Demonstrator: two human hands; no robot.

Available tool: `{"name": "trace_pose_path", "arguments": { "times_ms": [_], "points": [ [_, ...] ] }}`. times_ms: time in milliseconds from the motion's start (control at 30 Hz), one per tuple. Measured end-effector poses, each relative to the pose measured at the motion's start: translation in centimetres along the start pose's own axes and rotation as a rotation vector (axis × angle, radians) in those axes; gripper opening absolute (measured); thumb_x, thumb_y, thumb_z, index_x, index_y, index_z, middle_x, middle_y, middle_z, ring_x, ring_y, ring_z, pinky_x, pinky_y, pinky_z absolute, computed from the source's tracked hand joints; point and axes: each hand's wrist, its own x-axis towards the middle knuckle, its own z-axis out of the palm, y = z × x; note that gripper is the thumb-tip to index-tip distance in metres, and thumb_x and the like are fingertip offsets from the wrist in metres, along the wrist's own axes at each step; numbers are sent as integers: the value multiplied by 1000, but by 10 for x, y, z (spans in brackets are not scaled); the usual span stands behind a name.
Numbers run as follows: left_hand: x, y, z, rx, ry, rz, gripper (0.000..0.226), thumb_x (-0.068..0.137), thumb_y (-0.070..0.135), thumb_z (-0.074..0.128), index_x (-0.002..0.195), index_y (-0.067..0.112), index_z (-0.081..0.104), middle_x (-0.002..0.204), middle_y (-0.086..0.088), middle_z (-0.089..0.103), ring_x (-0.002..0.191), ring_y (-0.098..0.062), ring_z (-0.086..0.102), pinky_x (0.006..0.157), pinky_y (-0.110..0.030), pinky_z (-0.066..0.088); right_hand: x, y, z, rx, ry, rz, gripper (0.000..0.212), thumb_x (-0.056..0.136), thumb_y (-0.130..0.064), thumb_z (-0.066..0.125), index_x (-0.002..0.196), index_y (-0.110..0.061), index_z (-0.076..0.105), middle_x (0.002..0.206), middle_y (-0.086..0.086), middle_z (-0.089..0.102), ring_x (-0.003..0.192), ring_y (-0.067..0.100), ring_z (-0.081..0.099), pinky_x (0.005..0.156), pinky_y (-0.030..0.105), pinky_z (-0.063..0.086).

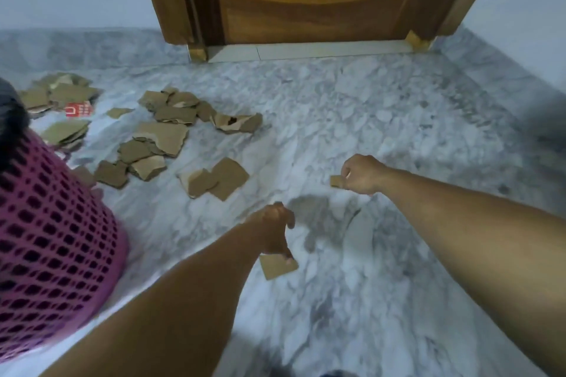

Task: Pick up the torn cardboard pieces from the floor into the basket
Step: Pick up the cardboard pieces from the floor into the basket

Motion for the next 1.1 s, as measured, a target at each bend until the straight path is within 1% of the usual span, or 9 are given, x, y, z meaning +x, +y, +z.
{"name": "trace_pose_path", "arguments": {
  "times_ms": [67, 200, 267, 367, 500, 633, 800, 1033, 1100],
  "points": [
    [7, 0, 21, 28, -5, 52, 64, 66, 36, 84, 122, 22, 57, 122, -2, 45, 111, -24, 51, 91, -37, 48, 18, 6, 14, -9, 24, -15, 40, 98, -27, 52, 130, -4, 54, 130, 17, 55, 101, 30, 57, 82, 34, 50],
    [24, -14, 40, 44, 45, 102, 37, 82, 24, 71, 115, 13, 59, 121, -6, 47, 104, -26, 56, 83, -32, 48, 58, 18, 41, 58, 38, -55, 67, 96, -26, 54, 154, -20, 22, 154, 17, 24, 133, 35, 41, 105, 38, 40],
    [32, -21, 36, 40, 58, 50, 37, 85, 19, 68, 117, 9, 53, 123, -10, 46, 101, -29, 57, 83, -36, 49, 73, 19, 49, -10, 42, -76, 60, 96, -22, 53, 151, -16, 30, 152, 17, 28, 135, 34, 39, 107, 37, 38],
    [42, -31, 22, -82, 112, -88, 38, 86, 23, 69, 118, 10, 54, 114, -12, 54, 101, -29, 58, 82, -34, 47, 95, 8, 51, -72, 71, -111, 34, 91, -14, 59, 122, -5, 51, 131, 19, 47, 119, 35, 51, 91, 33, 45],
    [52, -57, -4, -251, 177, -285, 20, 85, 24, 69, 100, 11, 66, 89, -7, 62, 89, -24, 64, 70, -28, 46, 125, -29, 35, -100, 20, -191, 33, 92, -26, 58, 117, -8, 47, 124, 19, 49, 111, 37, 54, 87, 38, 47],
    [50, -88, -40, -196, 265, -496, 33, 88, 35, 60, 106, 8, 67, 108, -10, 67, 101, -28, 63, 87, -34, 52, 149, -79, 12, -55, 16, -307, 41, 92, -31, 60, 124, -8, 48, 127, 16, 47, 117, 36, 50, 90, 37, 44],
    [45, -119, -79, -438, 328, -728, 16, 86, 11, 57, 85, 11, 72, 98, -14, 69, 98, -30, 63, 79, -37, 58, 167, -137, -16, -23, 27, -382, 54, 87, -33, 66, 131, -9, 48, 129, 14, 48, 114, 33, 53, 81, 34, 45],
    [59, -142, -85, -615, 439, -847, 18, 90, 19, 56, 75, 30, 58, 128, -13, 52, 125, -36, 40, 107, -46, 35, 196, -185, -33, -86, 99, -388, 58, 84, -32, 71, 134, -15, 48, 133, 14, 41, 123, 34, 45, 99, 41, 46],
    [65, -143, -82, -684, 425, -849, 14, 91, 30, 57, 104, 31, 60, 147, -12, 33, 137, -36, 23, 111, -48, 27, 208, -195, -30, -86, 90, -385, 55, 85, -28, 71, 135, -22, 49, 133, 12, 39, 124, 34, 44, 100, 43, 44]
  ]
}}
